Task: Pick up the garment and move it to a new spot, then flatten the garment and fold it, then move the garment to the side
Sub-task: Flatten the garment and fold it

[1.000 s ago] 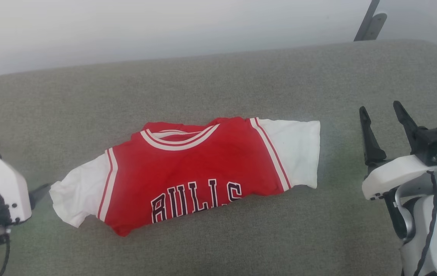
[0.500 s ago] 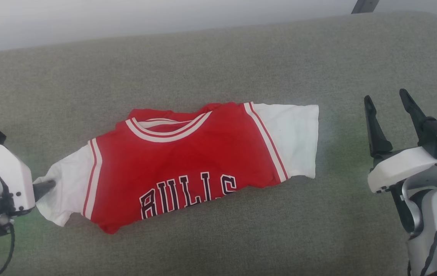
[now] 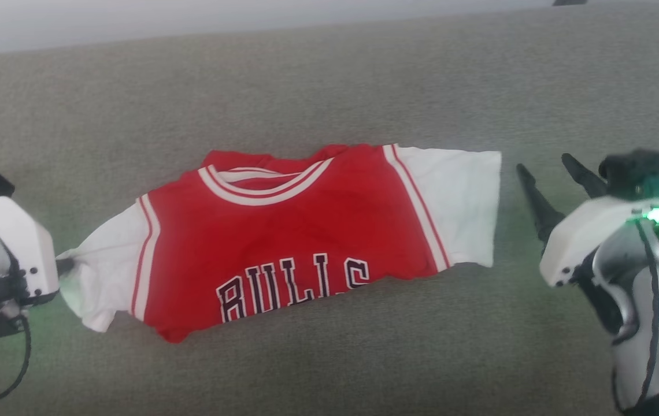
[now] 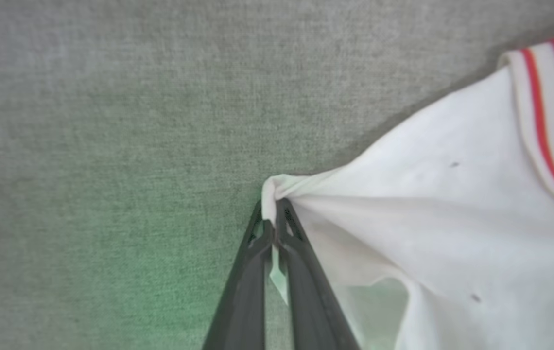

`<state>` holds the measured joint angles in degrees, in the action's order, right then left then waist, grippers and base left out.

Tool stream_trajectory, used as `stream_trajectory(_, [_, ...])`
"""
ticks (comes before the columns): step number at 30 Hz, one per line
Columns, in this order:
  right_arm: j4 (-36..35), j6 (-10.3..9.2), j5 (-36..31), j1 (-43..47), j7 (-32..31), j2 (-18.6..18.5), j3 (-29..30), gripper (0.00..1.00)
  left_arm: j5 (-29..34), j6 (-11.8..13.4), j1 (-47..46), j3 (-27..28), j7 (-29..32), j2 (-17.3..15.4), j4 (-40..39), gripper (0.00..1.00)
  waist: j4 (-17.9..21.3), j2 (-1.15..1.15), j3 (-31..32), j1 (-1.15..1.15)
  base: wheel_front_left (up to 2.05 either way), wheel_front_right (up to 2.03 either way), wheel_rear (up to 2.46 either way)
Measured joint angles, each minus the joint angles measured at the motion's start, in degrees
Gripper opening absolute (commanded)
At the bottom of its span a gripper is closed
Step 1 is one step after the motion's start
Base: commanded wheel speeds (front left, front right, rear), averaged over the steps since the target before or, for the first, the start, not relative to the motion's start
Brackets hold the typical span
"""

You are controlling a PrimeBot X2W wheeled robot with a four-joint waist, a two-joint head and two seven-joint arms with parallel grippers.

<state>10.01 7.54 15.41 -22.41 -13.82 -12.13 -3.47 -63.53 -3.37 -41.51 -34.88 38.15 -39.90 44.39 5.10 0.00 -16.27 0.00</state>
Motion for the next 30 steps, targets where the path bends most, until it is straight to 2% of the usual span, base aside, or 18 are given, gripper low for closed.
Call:
stream_trajectory(2, [1.5,0.00,0.5,-1.8,-4.0,-1.7,-1.0,1.00,0.1,-0.2,-0.9,-0.3,0.0,0.5,0.4,0.00,-0.6,0.00,-0.4,0.00,0.00,0.00,0.00])
stream_trajectory(9, [9.7,-0.03,5.4,-8.7,-14.4,-2.8,-2.4,1.00,0.7,-1.5,-3.5,-1.1,-1.0,2.7,1.0,0.00,-3.1,0.00,-2.1,0.00,0.00,0.00,0.00])
stream_trajectory(19, [21.3,-0.04,5.1,-17.2,-23.1,-4.1,-4.8,1.00,1.4,-2.5,-6.6,-2.0,-2.2,5.2,2.2,0.00,-6.0,0.00,-4.1,0.00,0.00,0.00,0.00])
stream_trajectory(20, [22.3,-0.05,5.1,-17.9,-24.1,-4.2,-5.5,0.43,1.7,-2.6,-6.8,-2.1,-2.4,5.4,2.4,0.00,-6.2,0.00,-4.3,0.00,0.00,0.00,0.00])
stream_trajectory(21, [23.2,-0.05,5.2,-18.6,-25.0,-4.4,-5.9,0.00,1.7,-2.7,-6.9,-2.1,-2.5,5.6,2.6,0.00,-6.4,0.00,-4.4,0.00,0.00,0.00,0.00])
stream_trajectory(25, [25.2,-0.04,6.0,-20.9,-26.2,-5.4,-9.2,0.00,1.7,-3.0,-7.6,-2.2,-3.2,6.3,3.4,0.00,-7.0,0.00,-4.3,0.00,0.00,0.00,0.00])
stream_trajectory(30, [25.7,0.00,7.9,-22.1,-24.0,-6.2,-11.5,0.00,2.2,-3.2,-8.4,-2.5,-4.7,6.6,3.8,0.00,-7.1,0.00,-2.7,0.00,0.00,0.00,0.00])
